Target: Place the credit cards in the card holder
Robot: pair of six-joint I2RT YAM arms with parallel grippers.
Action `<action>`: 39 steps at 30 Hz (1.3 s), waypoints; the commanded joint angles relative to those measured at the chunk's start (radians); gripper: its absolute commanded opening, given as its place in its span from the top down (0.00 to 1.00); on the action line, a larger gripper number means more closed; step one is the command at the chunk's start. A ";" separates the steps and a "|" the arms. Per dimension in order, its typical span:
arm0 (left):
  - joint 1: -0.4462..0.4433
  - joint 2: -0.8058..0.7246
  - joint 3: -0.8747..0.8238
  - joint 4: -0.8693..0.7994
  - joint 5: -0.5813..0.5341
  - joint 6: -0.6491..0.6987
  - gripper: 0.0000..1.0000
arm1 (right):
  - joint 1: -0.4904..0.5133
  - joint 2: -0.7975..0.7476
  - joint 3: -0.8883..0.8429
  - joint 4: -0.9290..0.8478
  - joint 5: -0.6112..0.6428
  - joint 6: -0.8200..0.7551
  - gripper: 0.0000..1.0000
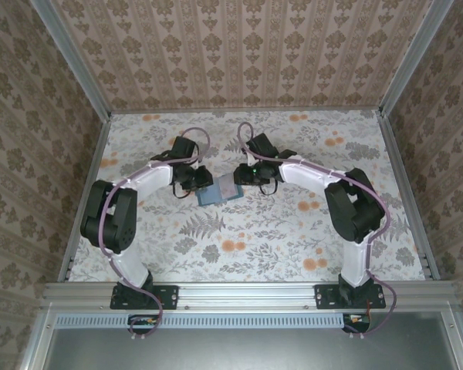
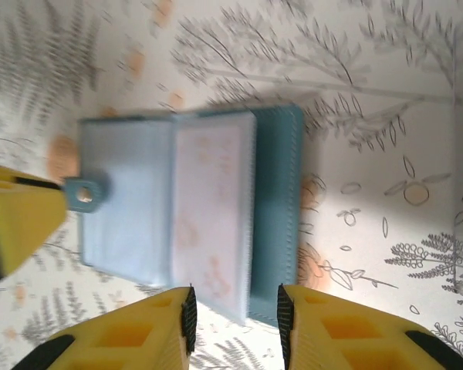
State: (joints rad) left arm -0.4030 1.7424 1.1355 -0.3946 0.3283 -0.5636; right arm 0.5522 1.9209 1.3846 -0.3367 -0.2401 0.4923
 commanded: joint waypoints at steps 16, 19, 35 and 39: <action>-0.131 0.173 0.325 0.010 0.108 -0.002 0.67 | -0.243 -0.175 0.055 -0.239 0.189 -0.211 0.42; -0.138 0.254 0.408 0.006 0.116 -0.015 0.64 | -0.272 -0.124 0.109 -0.323 0.270 -0.268 0.40; -0.200 0.491 0.640 -0.047 0.123 -0.035 0.63 | -0.298 0.079 0.278 -0.407 0.240 -0.351 0.37; -0.212 0.528 0.655 -0.049 0.128 -0.046 0.62 | -0.298 0.097 0.283 -0.409 0.244 -0.353 0.37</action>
State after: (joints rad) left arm -0.6083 2.2406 1.7603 -0.4210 0.4400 -0.5858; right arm 0.2584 1.9987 1.6287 -0.7094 0.0032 0.1577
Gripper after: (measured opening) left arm 0.376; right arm 0.631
